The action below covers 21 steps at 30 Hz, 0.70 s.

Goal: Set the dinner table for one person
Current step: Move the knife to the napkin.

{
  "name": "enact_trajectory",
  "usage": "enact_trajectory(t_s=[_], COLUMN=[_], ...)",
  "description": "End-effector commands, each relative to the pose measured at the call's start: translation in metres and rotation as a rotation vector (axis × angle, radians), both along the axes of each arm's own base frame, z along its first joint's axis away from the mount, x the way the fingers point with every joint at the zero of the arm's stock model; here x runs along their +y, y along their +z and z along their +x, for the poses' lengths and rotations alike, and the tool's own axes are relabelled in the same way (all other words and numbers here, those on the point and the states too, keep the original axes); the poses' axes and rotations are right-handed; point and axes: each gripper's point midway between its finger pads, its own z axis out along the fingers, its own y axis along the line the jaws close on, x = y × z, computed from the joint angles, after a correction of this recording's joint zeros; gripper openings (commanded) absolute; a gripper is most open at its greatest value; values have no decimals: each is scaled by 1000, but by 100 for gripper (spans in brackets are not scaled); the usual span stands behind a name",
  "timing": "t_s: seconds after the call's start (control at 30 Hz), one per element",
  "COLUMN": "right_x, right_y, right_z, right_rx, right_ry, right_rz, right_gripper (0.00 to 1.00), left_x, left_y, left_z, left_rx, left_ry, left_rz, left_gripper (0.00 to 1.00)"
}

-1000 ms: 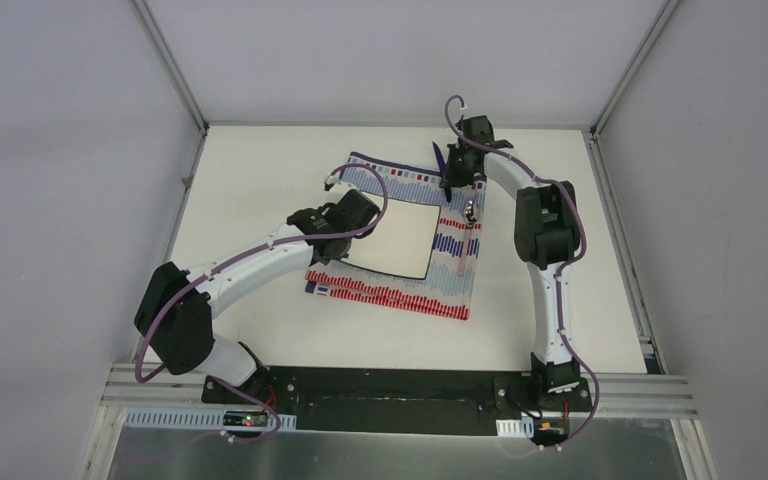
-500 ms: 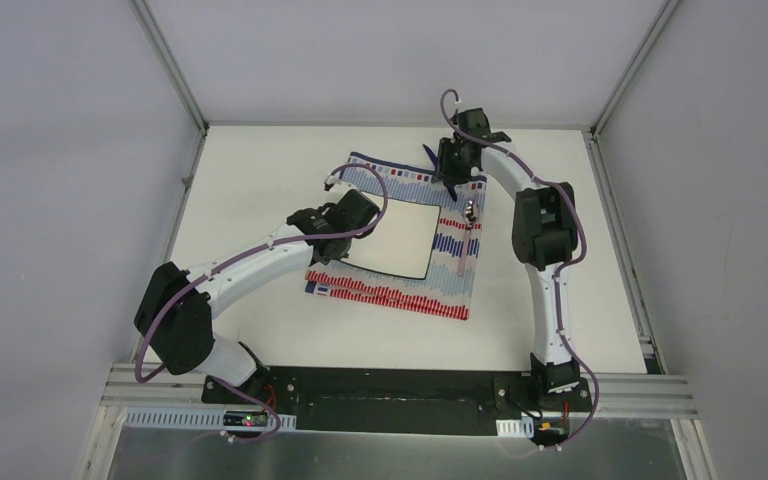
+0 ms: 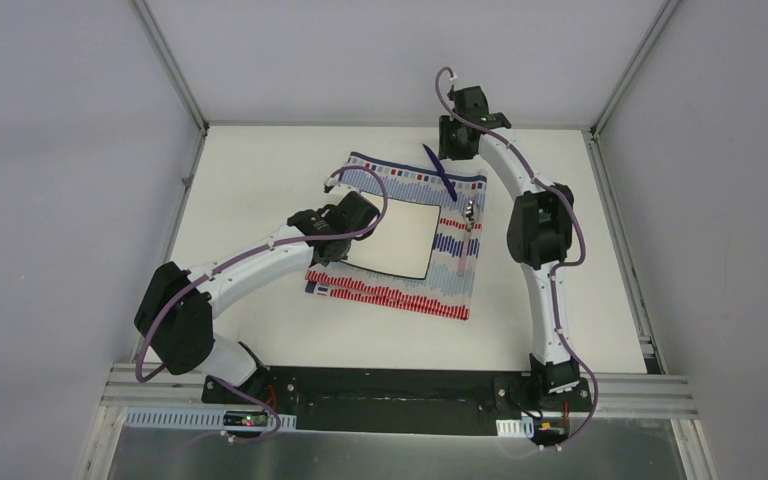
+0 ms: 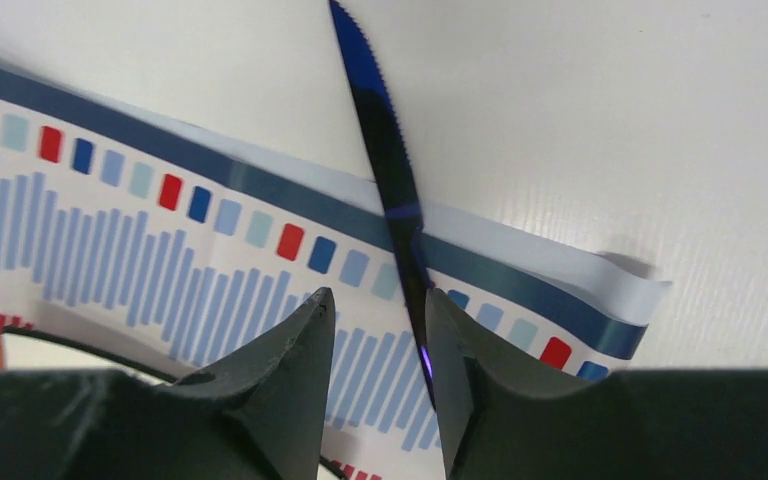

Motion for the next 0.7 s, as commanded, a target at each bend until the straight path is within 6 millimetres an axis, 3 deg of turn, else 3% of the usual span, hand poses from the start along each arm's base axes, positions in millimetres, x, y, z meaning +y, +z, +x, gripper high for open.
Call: enact_trajectory(t_s=[0.0, 0.2, 0.67], right_x=[-18, -18, -10], right_y=[-15, -35, -59], right_z=[4, 2, 1], right_rx=[13, 46, 91], right_ry=[-16, -11, -3], right_rz=[-118, -124, -94], right_gripper=[42, 42, 43], left_x=[2, 1, 5], left_y=[9, 8, 7], left_z=[1, 1, -1], left_rx=[-35, -32, -36], left_ry=[16, 16, 24], left_rz=[-10, -7, -3], left_gripper=[16, 16, 16])
